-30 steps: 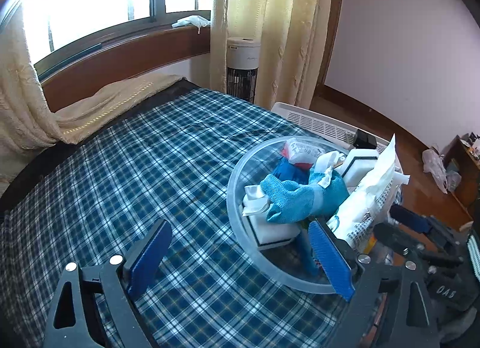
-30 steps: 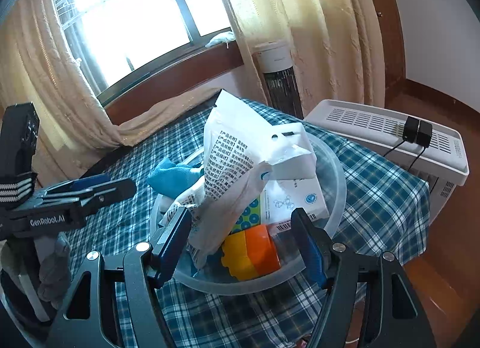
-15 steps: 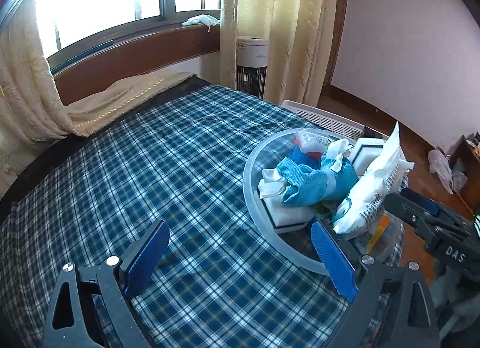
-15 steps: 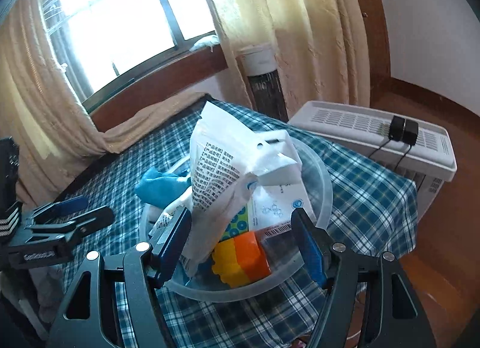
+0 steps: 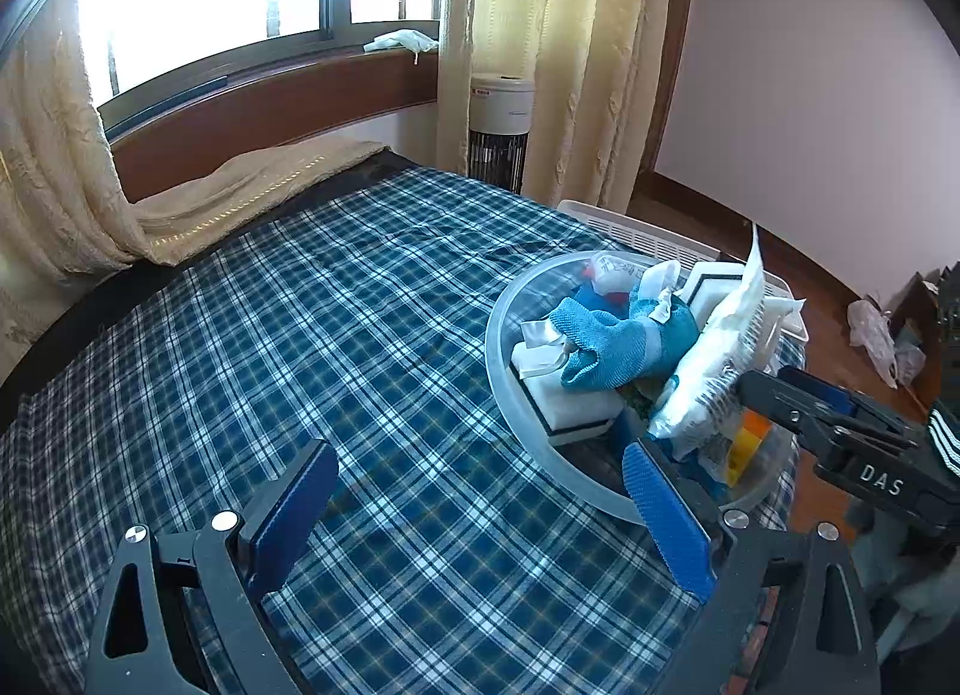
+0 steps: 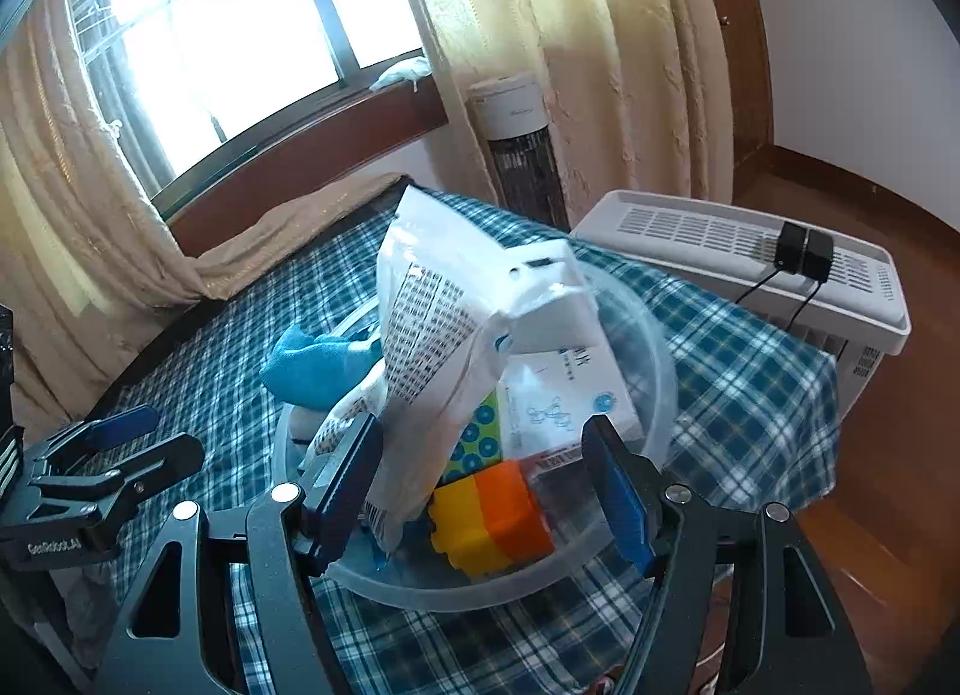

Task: Organize objects
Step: 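Withdraw both open grippers from the basin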

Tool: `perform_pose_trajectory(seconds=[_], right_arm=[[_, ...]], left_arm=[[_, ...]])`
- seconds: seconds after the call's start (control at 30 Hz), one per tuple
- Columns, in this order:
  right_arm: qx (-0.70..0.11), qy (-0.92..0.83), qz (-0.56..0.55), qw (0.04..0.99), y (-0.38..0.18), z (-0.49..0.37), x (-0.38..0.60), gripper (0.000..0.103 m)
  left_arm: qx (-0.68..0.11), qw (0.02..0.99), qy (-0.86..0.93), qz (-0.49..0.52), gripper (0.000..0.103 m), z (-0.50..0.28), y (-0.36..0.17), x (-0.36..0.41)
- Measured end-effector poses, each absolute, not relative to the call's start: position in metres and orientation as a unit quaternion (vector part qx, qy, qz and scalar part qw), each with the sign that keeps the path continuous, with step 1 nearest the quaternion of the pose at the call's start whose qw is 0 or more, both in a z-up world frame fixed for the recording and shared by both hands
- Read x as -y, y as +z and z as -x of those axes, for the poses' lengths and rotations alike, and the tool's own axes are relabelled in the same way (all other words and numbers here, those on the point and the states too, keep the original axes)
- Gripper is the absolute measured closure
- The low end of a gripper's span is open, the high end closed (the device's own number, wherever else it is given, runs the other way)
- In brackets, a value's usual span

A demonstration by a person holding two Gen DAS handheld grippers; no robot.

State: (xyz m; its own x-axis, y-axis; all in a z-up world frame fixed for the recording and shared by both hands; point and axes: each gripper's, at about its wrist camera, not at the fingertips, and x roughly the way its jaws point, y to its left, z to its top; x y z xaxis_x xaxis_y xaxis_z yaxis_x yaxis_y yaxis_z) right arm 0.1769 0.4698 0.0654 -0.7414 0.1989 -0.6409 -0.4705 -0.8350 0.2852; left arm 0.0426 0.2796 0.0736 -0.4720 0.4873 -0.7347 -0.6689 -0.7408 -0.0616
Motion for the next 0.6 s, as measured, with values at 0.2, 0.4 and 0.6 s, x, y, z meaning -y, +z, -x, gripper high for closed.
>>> perform_pose_trajectory(seconds=[0.2, 0.4, 0.6], right_arm=[[-0.219, 0.906, 0.313, 0.184, 0.065, -0.170, -0.468, 0.033], [-0.217, 0.907, 0.314, 0.177, 0.066, -0.175, -0.461, 0.033], [-0.210, 0.908, 0.318, 0.174, 0.071, -0.183, -0.455, 0.032]], left_arm=[[-0.117, 0.342, 0.848, 0.388, 0.005, -0.042, 0.073, -0.278], [-0.125, 0.350, 0.842, 0.391, 0.002, -0.044, 0.070, -0.282], [-0.127, 0.352, 0.839, 0.395, 0.001, -0.044, 0.069, -0.282]])
